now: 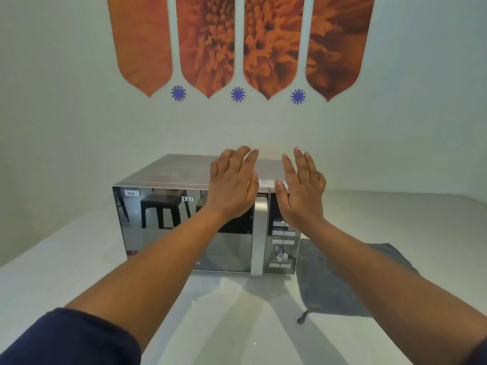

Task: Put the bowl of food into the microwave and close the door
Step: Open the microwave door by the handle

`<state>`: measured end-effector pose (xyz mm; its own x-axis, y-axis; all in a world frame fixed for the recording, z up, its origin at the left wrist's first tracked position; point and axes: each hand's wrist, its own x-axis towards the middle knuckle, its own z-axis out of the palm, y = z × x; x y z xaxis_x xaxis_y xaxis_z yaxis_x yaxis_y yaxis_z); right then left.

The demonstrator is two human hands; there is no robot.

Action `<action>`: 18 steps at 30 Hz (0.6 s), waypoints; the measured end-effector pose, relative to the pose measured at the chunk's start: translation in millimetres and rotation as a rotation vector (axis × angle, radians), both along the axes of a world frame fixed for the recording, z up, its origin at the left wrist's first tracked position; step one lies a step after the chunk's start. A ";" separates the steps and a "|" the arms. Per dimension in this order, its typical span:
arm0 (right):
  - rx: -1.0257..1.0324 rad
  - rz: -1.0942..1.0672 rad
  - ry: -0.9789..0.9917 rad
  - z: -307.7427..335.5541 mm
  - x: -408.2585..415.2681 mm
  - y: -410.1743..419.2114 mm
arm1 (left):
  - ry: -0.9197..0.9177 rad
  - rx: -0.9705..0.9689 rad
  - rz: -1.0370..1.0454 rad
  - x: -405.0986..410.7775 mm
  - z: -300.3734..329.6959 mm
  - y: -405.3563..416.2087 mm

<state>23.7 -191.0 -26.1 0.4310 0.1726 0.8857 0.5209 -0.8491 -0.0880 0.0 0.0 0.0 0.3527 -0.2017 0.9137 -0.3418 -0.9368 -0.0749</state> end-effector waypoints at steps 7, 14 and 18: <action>0.353 0.210 0.245 -63.9 2.6 -5.3 | 0.242 -0.401 -0.266 -9.9 -65.8 -22.8; 0.490 0.353 0.334 -79.4 10.9 -5.0 | 0.407 -0.811 -0.482 -24.1 -101.5 -54.2; 0.455 0.367 0.341 -84.8 19.2 -7.5 | 0.512 -0.929 -0.492 -25.3 -109.5 -62.6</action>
<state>42.9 -198.4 -111.0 0.6836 0.0034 0.7299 0.6483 -0.4621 -0.6051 -25.3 -62.6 -109.5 0.7921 0.2518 0.5560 -0.4753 -0.3172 0.8207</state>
